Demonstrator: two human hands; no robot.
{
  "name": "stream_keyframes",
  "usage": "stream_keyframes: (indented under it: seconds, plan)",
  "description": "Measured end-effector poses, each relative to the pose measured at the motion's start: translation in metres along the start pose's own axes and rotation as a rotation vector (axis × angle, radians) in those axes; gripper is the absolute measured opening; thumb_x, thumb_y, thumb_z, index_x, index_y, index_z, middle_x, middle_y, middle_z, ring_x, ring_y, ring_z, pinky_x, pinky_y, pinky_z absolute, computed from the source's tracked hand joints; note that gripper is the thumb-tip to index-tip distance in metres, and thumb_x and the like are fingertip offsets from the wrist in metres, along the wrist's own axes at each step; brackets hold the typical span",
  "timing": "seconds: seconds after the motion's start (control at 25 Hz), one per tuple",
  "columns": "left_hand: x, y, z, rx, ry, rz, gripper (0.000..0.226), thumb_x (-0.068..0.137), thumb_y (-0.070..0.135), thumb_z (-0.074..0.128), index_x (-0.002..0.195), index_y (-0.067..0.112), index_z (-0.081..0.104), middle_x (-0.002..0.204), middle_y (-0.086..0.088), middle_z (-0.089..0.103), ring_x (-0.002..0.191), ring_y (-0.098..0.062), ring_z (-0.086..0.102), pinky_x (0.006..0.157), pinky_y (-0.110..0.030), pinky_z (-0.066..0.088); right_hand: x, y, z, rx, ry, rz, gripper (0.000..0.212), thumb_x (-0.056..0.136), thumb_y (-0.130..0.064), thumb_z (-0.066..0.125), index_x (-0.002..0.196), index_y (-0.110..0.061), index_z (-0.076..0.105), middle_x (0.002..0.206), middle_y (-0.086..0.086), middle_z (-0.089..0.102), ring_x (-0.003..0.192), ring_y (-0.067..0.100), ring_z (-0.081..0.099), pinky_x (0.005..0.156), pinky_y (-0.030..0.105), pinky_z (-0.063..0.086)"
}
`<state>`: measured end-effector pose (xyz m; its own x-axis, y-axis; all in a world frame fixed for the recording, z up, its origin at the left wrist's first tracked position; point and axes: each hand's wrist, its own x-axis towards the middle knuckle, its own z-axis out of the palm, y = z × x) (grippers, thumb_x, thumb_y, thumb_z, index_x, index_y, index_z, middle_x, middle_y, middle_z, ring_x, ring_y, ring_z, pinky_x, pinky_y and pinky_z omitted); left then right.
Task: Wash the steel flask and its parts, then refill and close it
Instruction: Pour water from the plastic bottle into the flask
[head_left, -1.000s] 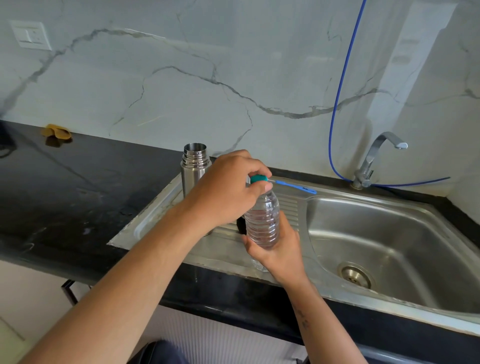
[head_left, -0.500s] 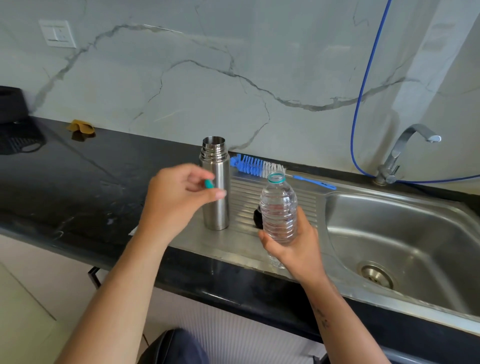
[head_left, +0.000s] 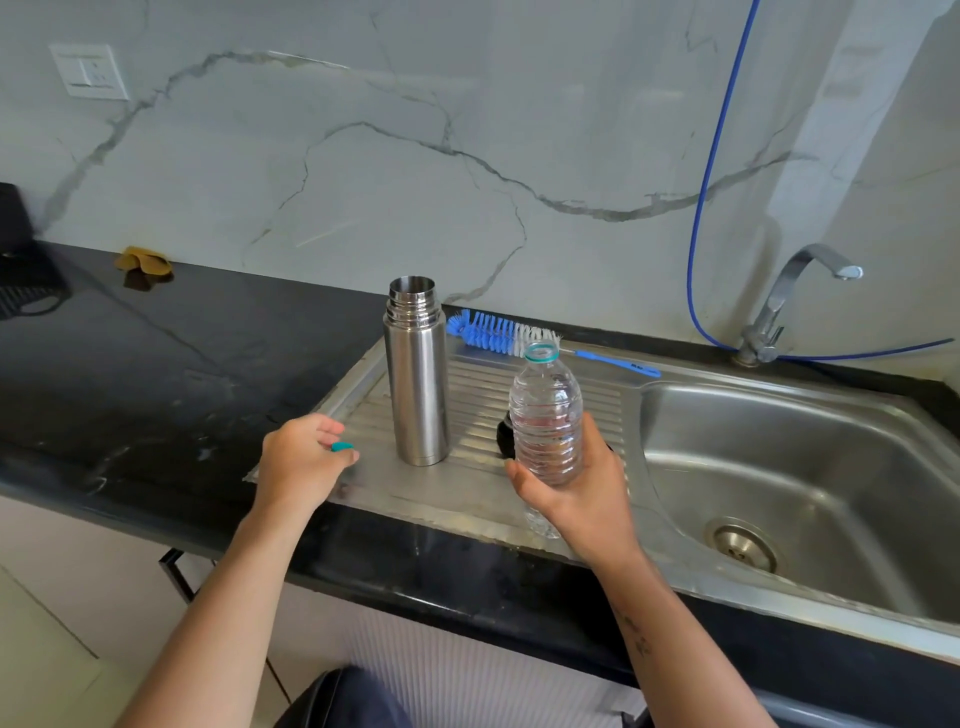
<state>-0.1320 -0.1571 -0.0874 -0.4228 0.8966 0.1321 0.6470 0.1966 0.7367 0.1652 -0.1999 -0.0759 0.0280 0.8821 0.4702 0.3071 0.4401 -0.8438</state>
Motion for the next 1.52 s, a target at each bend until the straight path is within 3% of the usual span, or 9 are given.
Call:
stream_keyframes:
  seconds: [0.16,0.4,0.52,0.6,0.72,0.84,1.08,1.32,1.52]
  plan:
    - [0.004,-0.002,0.007,0.062,-0.011,0.002,0.044,0.081,0.013,0.086,0.122,0.010,0.070,0.106,-0.007,0.074,0.085,-0.015,0.066,0.058,-0.014,0.040,-0.001,-0.001,-0.001,-0.011,-0.002,0.002,0.047,0.074,-0.023,0.092,0.111,-0.020,0.063,0.092,-0.005,0.076,0.084,0.014,0.073,0.079,0.042,0.059]
    - [0.005,-0.005,0.007,0.069,-0.043,-0.029,0.055,0.079,0.018,0.088,0.130,0.010,0.068,0.113,-0.007,0.073,0.094,-0.019,0.067,0.059,-0.016,0.041,-0.001,-0.001,-0.002,-0.015,-0.004,0.000,0.046,0.074,-0.025,0.091,0.110,-0.022,0.063,0.093,-0.005,0.075,0.084,0.015,0.073,0.079,0.044,0.058]
    - [-0.001,0.004,0.004,0.054,0.029,0.012,0.051,0.085,0.026,0.083,0.131,0.014,0.065,0.121,-0.007,0.071,0.103,-0.021,0.066,0.077,-0.028,0.053,-0.002,-0.002,-0.002,-0.005,-0.008,0.013,0.046,0.075,-0.024,0.091,0.111,-0.023,0.063,0.094,-0.005,0.075,0.085,0.015,0.073,0.079,0.044,0.059]
    - [-0.009,0.020,0.001,-0.208,0.181,0.152,0.042,0.096,0.041,0.067,0.131,0.018,0.064,0.124,-0.003,0.070,0.111,-0.016,0.064,0.092,-0.037,0.054,-0.002,-0.002,-0.002,-0.004,-0.006,0.017,0.046,0.075,-0.025,0.091,0.111,-0.024,0.062,0.094,-0.006,0.075,0.086,0.015,0.073,0.080,0.044,0.059]
    - [-0.016,0.056,0.001,-0.651,0.096,0.305,0.067,0.089,0.063,0.061,0.144,0.026,0.052,0.132,0.011,0.064,0.120,-0.001,0.060,0.099,-0.026,0.050,-0.002,-0.003,-0.001,-0.015,-0.010,0.022,0.046,0.075,-0.026,0.091,0.111,-0.025,0.062,0.095,-0.005,0.075,0.086,0.015,0.073,0.079,0.043,0.059]
    - [-0.013,0.077,0.021,-0.613,-0.075,0.297,0.103,0.067,0.059,0.088,0.151,0.029,0.038,0.135,0.014,0.059,0.119,0.000,0.059,0.098,-0.025,0.049,-0.003,-0.007,-0.001,-0.029,-0.011,0.012,0.046,0.076,-0.025,0.091,0.111,-0.025,0.062,0.095,-0.006,0.075,0.086,0.014,0.073,0.078,0.041,0.059]
    - [-0.010,0.072,0.051,-0.556,-0.002,0.255,0.084,0.070,0.034,0.093,0.139,0.027,0.045,0.122,0.007,0.063,0.104,-0.009,0.062,0.087,-0.028,0.053,0.015,-0.025,-0.007,-0.106,-0.020,-0.015,0.046,0.074,-0.026,0.091,0.110,-0.024,0.062,0.090,-0.009,0.076,0.082,0.010,0.073,0.076,0.033,0.059]
    - [-0.011,0.067,0.057,-0.560,-0.023,0.334,0.082,0.074,0.039,0.089,0.142,0.031,0.044,0.119,0.018,0.059,0.104,0.005,0.059,0.080,-0.014,0.046,0.061,-0.056,-0.020,-0.265,-0.089,-0.022,0.041,0.072,-0.029,0.088,0.102,-0.034,0.060,0.088,-0.023,0.072,0.079,-0.002,0.069,0.068,0.016,0.052]
    - [-0.010,0.063,0.063,-0.569,-0.027,0.367,0.078,0.070,0.039,0.092,0.136,0.037,0.049,0.116,0.014,0.064,0.104,-0.002,0.063,0.081,-0.021,0.051,0.090,-0.069,-0.024,-0.435,-0.149,-0.043,0.040,0.068,-0.034,0.088,0.093,-0.031,0.057,0.080,-0.014,0.070,0.074,0.001,0.063,0.062,0.016,0.046]
